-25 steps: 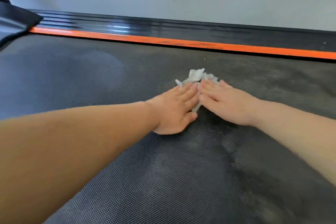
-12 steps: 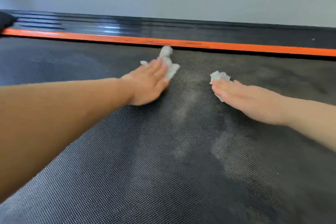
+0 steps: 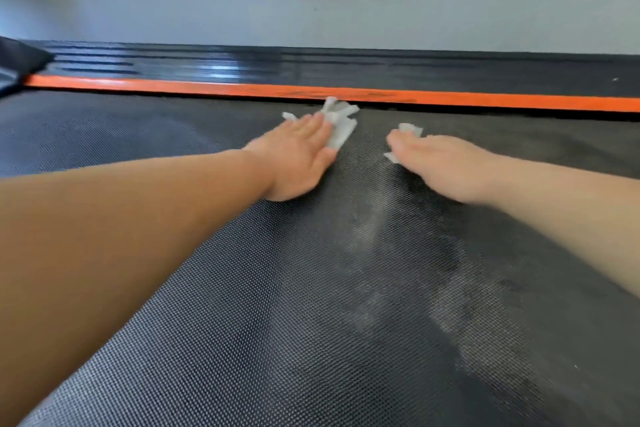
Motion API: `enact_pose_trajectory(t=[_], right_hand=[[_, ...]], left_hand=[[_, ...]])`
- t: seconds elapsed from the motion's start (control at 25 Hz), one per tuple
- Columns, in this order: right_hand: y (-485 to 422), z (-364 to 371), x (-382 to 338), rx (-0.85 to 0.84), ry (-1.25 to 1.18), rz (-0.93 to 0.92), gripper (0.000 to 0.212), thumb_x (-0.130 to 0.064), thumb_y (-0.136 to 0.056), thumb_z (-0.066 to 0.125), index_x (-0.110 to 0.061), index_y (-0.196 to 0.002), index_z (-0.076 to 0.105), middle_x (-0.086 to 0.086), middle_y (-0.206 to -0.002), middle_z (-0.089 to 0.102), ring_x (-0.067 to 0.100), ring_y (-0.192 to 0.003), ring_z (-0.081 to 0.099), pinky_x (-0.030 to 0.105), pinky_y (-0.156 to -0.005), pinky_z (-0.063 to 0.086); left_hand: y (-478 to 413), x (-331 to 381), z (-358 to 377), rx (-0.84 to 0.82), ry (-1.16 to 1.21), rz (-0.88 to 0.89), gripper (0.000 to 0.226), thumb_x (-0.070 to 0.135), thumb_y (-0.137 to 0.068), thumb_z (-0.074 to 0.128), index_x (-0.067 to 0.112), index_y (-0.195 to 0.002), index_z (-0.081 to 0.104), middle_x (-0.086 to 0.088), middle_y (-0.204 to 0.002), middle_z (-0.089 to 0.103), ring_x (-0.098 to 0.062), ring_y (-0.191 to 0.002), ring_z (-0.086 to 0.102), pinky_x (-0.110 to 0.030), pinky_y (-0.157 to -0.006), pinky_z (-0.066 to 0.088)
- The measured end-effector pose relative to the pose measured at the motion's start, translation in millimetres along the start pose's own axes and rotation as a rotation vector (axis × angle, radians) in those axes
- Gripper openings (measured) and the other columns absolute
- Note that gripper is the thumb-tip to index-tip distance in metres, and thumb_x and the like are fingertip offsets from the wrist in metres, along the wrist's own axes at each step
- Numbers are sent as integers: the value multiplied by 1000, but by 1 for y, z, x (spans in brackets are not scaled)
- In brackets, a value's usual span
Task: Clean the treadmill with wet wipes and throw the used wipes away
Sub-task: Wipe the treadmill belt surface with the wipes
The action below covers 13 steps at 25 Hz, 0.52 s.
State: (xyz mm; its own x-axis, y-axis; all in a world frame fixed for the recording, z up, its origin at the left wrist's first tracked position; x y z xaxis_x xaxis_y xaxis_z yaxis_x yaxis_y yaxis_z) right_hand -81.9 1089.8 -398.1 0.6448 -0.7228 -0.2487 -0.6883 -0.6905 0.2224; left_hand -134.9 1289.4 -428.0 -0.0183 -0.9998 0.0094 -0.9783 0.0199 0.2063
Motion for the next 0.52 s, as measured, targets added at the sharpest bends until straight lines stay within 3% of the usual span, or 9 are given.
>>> enact_pose_trajectory(t=[0.08, 0.16, 0.28, 0.36, 0.44, 0.52], right_hand=[[-13, 10, -32, -74, -62, -25, 42, -10, -108, 25, 2, -142, 47, 26, -134, 52, 35, -109, 50, 41, -84, 36], [-30, 25, -53, -136, -127, -20, 43, -6, -109, 27, 4, -149, 39, 26, -154, 36, 39, -140, 34, 47, -110, 26], [-40, 25, -59, -168, -96, -24, 48, -16, -111, 19, -1, -154, 34, 19, -165, 21, 32, -151, 20, 45, -121, 14], [-31, 12, -32, -130, -88, 120, 50, -21, -112, 16, 0, -155, 29, 17, -167, 16, 33, -152, 20, 41, -121, 14], [-23, -2, 15, -35, -134, 306, 44, -14, -110, 21, 5, -146, 39, 29, -154, 36, 45, -139, 37, 49, -116, 30], [-11, -9, 52, 27, -169, 400, 44, -11, -107, 22, 6, -143, 42, 31, -147, 42, 46, -134, 42, 55, -111, 36]], left_hand=[[8, -48, 1, 9, 3, -126, 65, 44, -109, 13, 9, -162, 7, -15, -170, 8, -27, -157, 8, -41, -128, 6], [27, -100, 6, 9, -9, -359, 68, 46, -107, 13, 3, -160, 14, -21, -168, 14, -31, -156, 13, -46, -127, 10], [54, -126, 12, -31, 85, -629, 71, 47, -107, 15, 0, -160, 8, -24, -167, 9, -35, -156, 9, -49, -127, 7], [45, -101, 9, -9, 177, -551, 68, 42, -108, 16, -2, -159, 11, -26, -166, 11, -35, -156, 7, -49, -127, 7], [30, -69, 7, 35, 241, -407, 64, 39, -108, 20, -3, -157, 18, -24, -165, 15, -32, -156, 8, -47, -127, 9], [17, -39, 10, 42, 268, -267, 63, 40, -108, 22, -1, -156, 21, -20, -165, 17, -28, -156, 8, -46, -127, 10]])
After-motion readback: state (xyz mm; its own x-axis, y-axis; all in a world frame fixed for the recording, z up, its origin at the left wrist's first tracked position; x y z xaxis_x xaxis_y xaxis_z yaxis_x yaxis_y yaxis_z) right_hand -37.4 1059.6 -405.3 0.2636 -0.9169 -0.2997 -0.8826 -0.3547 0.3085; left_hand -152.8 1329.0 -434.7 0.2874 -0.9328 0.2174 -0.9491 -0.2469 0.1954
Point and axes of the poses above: each hand's wrist, its own y-axis away from the middle knuckle, its own z-axis out of the palm, x = y × z, the point moved 5 cm from there along -y, towards the middle knuckle
